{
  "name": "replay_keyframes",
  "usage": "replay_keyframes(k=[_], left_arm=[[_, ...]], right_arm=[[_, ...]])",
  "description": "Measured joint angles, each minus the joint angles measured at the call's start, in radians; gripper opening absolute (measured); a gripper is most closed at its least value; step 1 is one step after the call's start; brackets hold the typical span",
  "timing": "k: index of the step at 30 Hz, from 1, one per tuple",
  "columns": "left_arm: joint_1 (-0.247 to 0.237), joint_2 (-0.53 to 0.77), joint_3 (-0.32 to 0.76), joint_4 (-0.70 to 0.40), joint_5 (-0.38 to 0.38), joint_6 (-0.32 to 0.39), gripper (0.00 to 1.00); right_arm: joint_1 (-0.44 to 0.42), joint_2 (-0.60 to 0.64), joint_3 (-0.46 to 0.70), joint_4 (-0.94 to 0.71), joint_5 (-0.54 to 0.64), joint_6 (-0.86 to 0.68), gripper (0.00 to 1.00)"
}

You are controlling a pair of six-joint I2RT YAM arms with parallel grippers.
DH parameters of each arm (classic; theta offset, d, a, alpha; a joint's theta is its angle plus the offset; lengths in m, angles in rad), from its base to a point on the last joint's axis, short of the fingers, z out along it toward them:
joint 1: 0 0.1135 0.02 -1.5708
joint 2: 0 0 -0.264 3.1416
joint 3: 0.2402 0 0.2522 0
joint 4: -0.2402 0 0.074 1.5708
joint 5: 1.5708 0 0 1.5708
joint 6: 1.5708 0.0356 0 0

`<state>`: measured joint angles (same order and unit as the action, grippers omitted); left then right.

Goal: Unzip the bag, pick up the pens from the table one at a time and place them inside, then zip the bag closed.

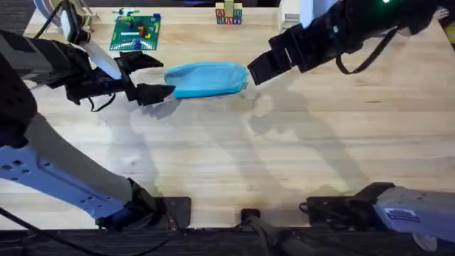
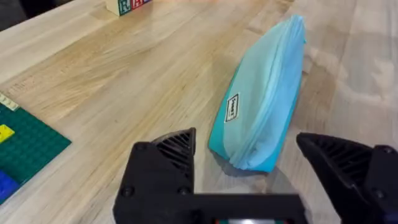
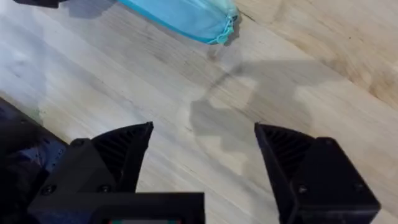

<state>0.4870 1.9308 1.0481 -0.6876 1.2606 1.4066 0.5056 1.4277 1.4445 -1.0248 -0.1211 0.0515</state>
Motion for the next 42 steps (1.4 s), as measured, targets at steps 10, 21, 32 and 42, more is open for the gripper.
replay_keyframes(k=[10, 21, 32, 42], left_arm=[[0.000, 0.000, 0.000, -0.025, -0.001, 0.000, 0.995], [0.004, -0.141, 0.000, -0.131, -0.072, 0.000, 0.996], [0.004, -0.503, 0.000, -0.322, -0.213, -0.008, 0.997], [0.003, -0.803, 0.000, -0.396, -0.367, -0.339, 0.996]], right_arm=[[0.000, 0.000, 0.000, 0.000, 0.000, 0.001, 0.996], [0.000, 0.000, 0.000, 0.000, 0.000, 0.001, 0.996], [0.000, 0.000, 0.000, 0.000, 0.000, 0.001, 0.997], [0.000, 0.000, 0.000, 0.000, 0.000, 0.001, 0.997]])
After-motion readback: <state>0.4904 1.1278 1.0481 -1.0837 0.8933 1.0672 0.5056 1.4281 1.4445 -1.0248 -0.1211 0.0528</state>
